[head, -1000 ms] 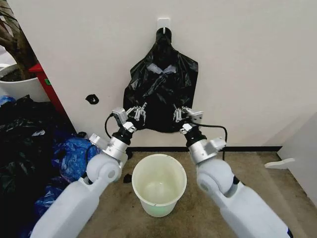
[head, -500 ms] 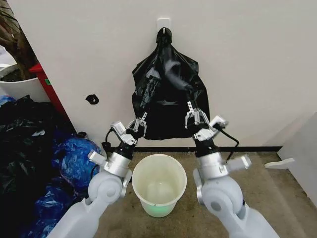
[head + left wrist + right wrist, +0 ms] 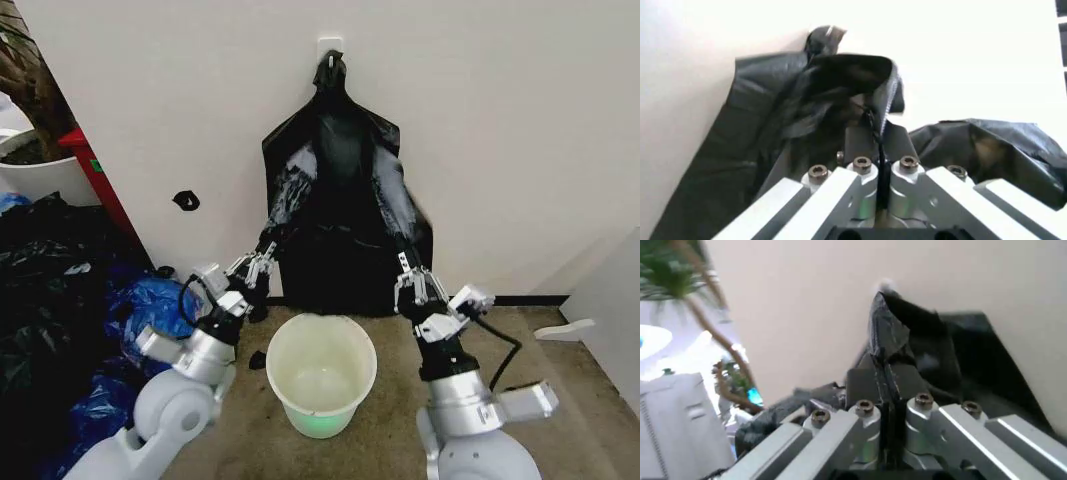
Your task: Place the garbage bag over the trash bin.
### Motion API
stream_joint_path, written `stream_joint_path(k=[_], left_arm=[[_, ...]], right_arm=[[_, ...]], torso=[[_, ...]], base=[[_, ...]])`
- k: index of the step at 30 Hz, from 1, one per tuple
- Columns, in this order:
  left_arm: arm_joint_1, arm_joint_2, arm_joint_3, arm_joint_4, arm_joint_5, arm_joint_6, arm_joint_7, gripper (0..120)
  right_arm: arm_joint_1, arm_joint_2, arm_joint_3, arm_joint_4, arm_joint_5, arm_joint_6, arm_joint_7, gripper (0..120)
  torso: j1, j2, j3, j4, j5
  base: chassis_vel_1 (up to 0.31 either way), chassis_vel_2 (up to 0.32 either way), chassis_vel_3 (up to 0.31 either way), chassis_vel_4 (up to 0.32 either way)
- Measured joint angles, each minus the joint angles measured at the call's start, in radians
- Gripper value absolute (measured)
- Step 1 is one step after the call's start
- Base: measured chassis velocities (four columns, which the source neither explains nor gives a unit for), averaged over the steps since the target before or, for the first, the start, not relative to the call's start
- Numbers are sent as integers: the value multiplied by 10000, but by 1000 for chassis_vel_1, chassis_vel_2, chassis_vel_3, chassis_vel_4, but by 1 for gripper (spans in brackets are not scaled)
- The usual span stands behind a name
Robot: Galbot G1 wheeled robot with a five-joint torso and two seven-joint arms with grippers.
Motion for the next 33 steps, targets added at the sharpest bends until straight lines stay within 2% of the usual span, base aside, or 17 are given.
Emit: stream_joint_path(k=[9, 20, 29, 33], left_arm=[[97, 250, -357, -410, -249, -140, 192, 0], [-28, 243, -227, -269, 74, -117, 439, 0], [-95, -220, 432, 371, 945, -258, 754, 0], [-226, -522, 727, 708, 987, -273, 848, 0]], right_arm=[[40, 220, 130, -321, -1356, 384, -829, 0], [220, 487, 92, -1045, -1388, 390, -795, 0], [494, 535, -99, -2299, -919, 255, -184, 0], [729, 486, -175, -3067, -724, 168, 237, 0]], torso=[[0, 0, 1, -3, 0], [0, 0, 1, -2, 1], [0, 0, 1, -2, 1], [0, 0, 2, -2, 3]], base=[[0, 0, 0, 0], [0, 0, 0, 0], [0, 0, 0, 0], [0, 0, 0, 0]])
